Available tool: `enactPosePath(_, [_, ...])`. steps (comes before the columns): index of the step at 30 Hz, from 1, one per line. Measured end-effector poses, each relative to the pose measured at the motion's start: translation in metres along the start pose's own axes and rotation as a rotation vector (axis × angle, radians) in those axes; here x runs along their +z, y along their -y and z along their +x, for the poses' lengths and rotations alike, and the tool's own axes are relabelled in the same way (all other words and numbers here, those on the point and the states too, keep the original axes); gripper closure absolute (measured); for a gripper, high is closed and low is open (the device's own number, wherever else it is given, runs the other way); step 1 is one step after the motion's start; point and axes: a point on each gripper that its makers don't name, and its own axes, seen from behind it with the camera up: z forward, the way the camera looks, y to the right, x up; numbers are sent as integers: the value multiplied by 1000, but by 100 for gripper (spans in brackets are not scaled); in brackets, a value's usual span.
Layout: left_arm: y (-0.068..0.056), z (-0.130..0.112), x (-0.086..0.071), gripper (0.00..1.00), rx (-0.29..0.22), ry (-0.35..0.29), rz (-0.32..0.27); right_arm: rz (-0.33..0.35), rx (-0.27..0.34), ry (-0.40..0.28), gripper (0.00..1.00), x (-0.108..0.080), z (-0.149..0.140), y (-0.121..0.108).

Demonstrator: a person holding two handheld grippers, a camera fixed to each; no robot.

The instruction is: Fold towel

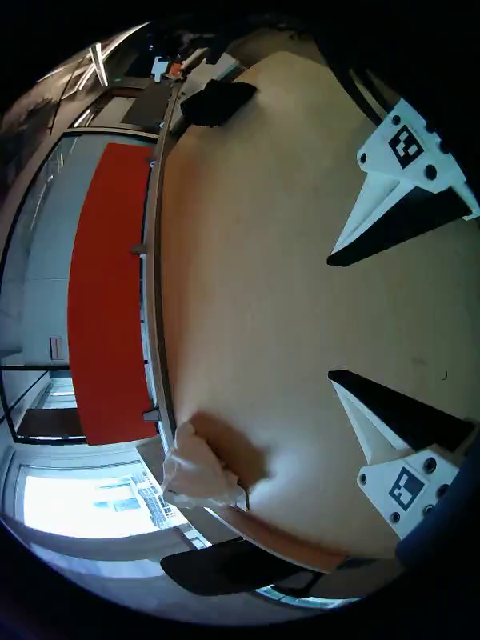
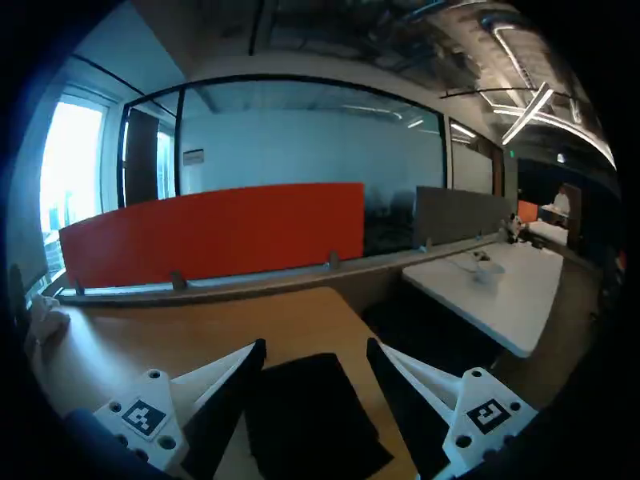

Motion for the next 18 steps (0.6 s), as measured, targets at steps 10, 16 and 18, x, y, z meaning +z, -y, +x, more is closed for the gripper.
enactPosePath(10, [2,5,2,4,-16,-14,9,102,-54,-149,2,-13,40,52])
enactPosePath(16, [4,5,2,4,-26,-22,19,151,-69,-181,2,-18,53,87])
enactPosePath(18, [5,5,2,4,-29,-24,21,168,-66,-187,2,-21,55,100])
